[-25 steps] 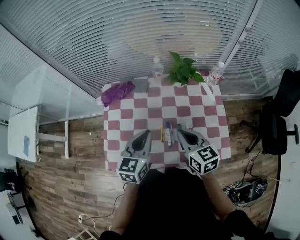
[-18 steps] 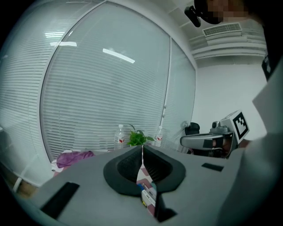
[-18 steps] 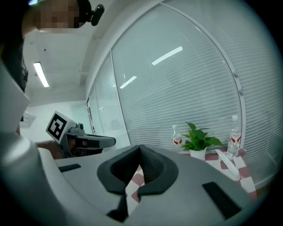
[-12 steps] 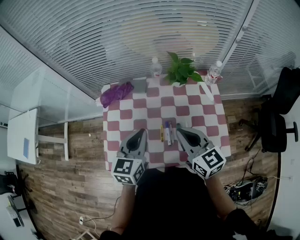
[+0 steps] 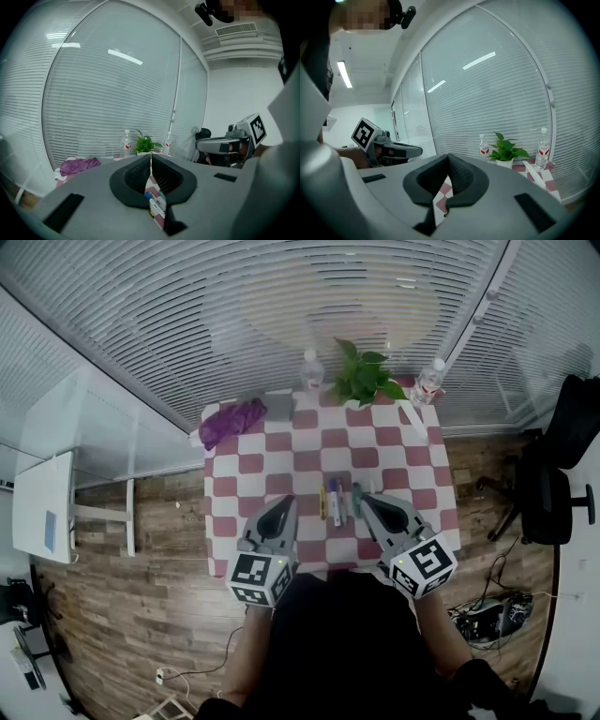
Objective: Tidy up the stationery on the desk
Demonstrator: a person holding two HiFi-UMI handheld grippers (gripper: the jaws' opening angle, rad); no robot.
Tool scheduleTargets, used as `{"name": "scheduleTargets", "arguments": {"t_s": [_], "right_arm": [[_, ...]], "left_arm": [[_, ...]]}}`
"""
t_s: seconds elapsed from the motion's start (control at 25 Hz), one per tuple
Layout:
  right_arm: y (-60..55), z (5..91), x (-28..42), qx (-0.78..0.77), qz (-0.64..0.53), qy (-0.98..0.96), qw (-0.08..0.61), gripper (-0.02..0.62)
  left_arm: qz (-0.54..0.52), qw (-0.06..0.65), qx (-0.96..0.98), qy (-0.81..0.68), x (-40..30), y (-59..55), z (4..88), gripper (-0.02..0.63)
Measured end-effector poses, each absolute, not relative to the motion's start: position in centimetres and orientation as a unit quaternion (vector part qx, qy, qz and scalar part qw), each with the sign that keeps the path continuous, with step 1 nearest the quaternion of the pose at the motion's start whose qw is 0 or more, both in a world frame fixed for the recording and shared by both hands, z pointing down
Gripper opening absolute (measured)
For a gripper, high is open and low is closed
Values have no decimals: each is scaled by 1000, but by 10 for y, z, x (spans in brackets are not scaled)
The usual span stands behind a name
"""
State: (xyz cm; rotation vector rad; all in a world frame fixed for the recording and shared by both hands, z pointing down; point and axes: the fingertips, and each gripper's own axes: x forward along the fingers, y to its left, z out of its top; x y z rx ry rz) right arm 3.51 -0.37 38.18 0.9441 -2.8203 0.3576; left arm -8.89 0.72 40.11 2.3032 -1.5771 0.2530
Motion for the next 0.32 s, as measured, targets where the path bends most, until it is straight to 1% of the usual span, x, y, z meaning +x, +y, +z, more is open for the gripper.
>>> {"name": "scheduleTargets", "arguments": {"t_s": [0.32], "right_arm": [[-11, 383, 53, 334, 118, -932, 79, 21]], "left_arm": [[92, 172, 812, -550, -86, 9, 400, 38]]}}
